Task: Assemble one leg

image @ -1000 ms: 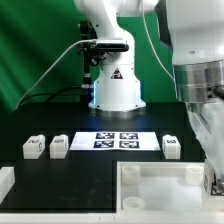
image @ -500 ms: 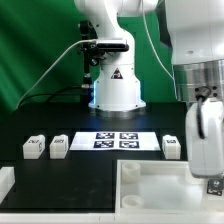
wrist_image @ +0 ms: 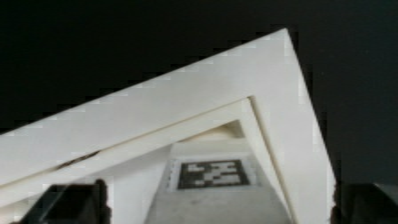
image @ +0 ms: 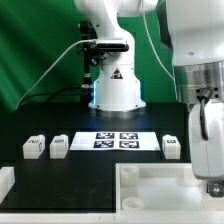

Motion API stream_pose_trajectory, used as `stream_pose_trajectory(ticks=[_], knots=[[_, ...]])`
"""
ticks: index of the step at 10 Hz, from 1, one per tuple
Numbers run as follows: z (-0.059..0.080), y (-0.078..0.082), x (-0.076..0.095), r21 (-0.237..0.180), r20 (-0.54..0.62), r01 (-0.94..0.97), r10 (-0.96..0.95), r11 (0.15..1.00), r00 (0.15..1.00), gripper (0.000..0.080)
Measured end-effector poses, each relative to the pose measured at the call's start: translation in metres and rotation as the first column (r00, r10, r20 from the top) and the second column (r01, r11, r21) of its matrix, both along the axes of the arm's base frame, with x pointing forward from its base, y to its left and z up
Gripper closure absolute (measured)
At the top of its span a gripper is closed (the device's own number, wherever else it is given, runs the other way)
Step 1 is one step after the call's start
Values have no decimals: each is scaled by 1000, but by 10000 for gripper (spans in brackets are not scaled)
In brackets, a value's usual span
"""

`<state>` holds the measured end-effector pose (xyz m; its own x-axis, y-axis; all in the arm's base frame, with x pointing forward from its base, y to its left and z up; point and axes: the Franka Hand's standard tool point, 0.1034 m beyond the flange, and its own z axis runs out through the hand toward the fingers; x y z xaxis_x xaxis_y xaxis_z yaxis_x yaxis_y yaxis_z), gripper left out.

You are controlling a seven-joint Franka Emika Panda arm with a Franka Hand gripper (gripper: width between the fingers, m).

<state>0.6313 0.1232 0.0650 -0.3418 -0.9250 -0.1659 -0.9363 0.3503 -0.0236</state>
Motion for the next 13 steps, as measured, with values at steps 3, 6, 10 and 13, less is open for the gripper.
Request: stream_pose_trajectory(ticks=[3,6,10,13], knots=[[23,3,1,2,37,-102,102,995,994,152],[25,3,-2,2,41,-105,105,994,994,150],[25,3,-2,2,41,-109,109,994,993,150],[25,3,-2,1,41,-111,111,994,993,150]])
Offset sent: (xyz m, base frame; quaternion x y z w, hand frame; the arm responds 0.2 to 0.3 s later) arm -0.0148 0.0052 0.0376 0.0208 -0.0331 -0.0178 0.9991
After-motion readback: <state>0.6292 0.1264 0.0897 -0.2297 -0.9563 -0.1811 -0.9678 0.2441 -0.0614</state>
